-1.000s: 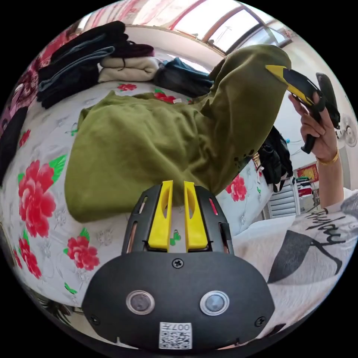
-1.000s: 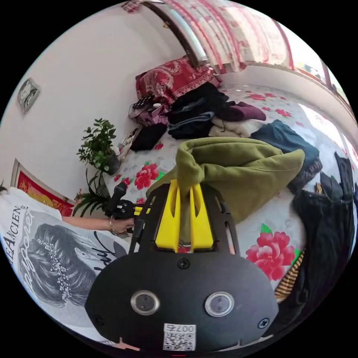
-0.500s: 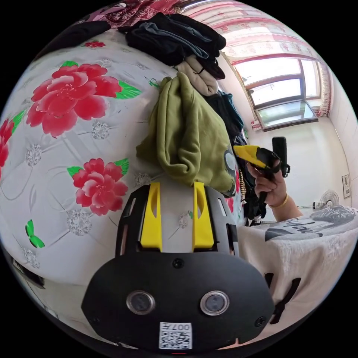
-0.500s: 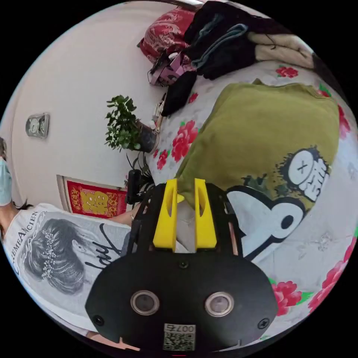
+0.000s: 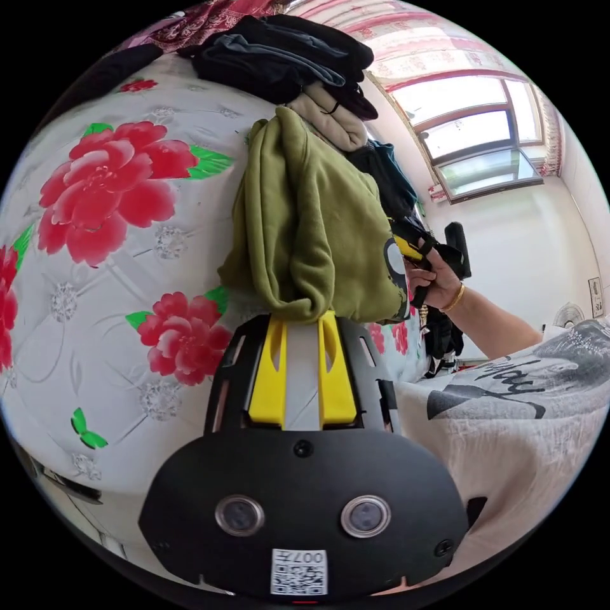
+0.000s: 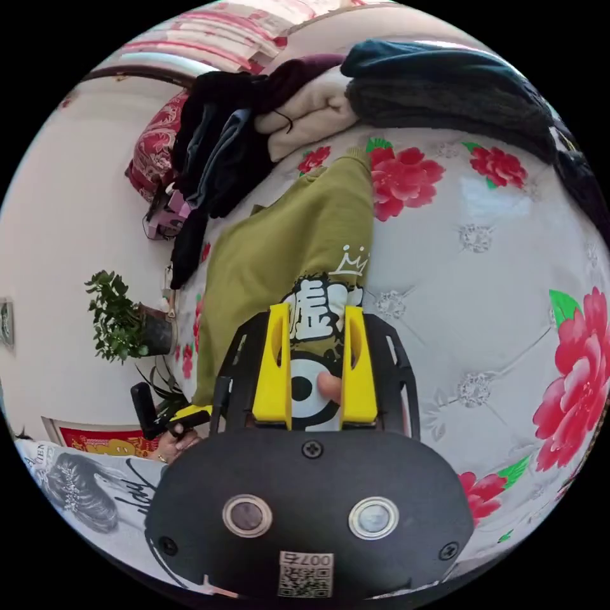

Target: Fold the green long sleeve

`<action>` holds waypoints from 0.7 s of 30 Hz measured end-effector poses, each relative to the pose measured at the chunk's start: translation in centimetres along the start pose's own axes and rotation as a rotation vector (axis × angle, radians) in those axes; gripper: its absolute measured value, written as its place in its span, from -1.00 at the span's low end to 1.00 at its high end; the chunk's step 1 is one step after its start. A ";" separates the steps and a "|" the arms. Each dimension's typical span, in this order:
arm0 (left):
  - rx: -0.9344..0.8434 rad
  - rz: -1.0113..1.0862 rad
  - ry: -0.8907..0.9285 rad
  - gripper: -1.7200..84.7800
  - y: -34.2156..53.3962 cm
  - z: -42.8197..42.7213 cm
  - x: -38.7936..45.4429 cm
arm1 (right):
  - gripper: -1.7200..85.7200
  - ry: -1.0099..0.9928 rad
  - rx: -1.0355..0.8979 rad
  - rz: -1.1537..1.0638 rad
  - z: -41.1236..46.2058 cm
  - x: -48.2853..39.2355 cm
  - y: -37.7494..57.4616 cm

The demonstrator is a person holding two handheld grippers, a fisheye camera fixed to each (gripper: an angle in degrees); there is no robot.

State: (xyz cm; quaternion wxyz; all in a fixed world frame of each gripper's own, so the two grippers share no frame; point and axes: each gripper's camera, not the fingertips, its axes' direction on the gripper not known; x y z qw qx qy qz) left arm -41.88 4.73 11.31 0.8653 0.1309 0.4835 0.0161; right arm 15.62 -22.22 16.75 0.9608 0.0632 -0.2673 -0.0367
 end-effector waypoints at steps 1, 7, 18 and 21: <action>0.014 -0.011 -0.016 -0.80 0.3 -0.4 -0.2 | -0.74 0.012 -0.028 -0.040 1.4 -1.9 -0.6; 0.191 -0.308 -0.260 -0.81 4.5 -7.3 -5.6 | -0.75 -0.184 -0.170 -0.252 12.6 -15.0 -3.7; 0.463 -0.790 -0.676 -0.84 12.0 -16.6 -11.6 | -0.77 -0.264 -0.411 -0.657 24.0 -34.0 -5.8; 0.333 -0.733 -0.745 -0.88 12.8 -13.5 -7.7 | -0.78 -0.121 -0.352 -0.686 20.4 -28.2 -3.3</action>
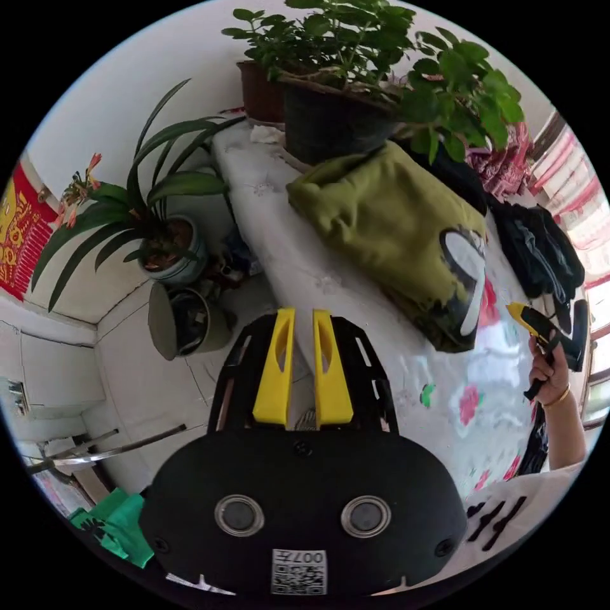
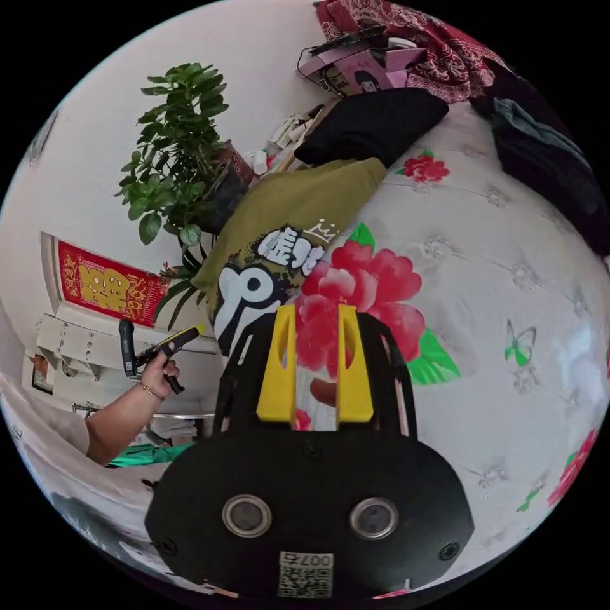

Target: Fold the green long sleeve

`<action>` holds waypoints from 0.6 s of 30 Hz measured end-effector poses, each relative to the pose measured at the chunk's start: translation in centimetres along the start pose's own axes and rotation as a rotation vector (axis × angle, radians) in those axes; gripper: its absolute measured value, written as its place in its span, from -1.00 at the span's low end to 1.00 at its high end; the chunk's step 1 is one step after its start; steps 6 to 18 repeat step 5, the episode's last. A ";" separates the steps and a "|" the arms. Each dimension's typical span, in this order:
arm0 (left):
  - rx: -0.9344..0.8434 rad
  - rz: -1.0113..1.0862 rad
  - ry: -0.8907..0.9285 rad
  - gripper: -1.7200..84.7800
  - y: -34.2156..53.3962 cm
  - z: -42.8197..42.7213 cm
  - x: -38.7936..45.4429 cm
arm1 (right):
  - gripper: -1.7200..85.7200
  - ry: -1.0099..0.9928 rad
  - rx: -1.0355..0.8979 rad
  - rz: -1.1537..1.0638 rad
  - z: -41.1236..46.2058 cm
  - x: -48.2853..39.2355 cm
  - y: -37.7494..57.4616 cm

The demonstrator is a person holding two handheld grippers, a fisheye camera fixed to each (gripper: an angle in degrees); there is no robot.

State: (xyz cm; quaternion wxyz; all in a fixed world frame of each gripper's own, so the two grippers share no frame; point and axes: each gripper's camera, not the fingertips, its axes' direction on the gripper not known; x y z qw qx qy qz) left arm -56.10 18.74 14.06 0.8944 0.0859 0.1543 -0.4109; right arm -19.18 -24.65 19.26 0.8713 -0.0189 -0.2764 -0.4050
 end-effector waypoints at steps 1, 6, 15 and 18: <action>-0.001 0.040 -0.009 -0.89 0.7 -0.4 0.9 | -0.78 0.076 0.002 0.042 -1.4 1.4 3.4; 0.030 0.438 0.025 -0.96 3.5 -3.1 9.3 | -0.78 0.306 0.041 0.283 -7.3 5.6 14.9; 0.030 0.438 0.025 -0.96 3.5 -3.1 9.3 | -0.78 0.306 0.041 0.283 -7.3 5.6 14.9; 0.030 0.438 0.025 -0.96 3.5 -3.1 9.3 | -0.78 0.306 0.041 0.283 -7.3 5.6 14.9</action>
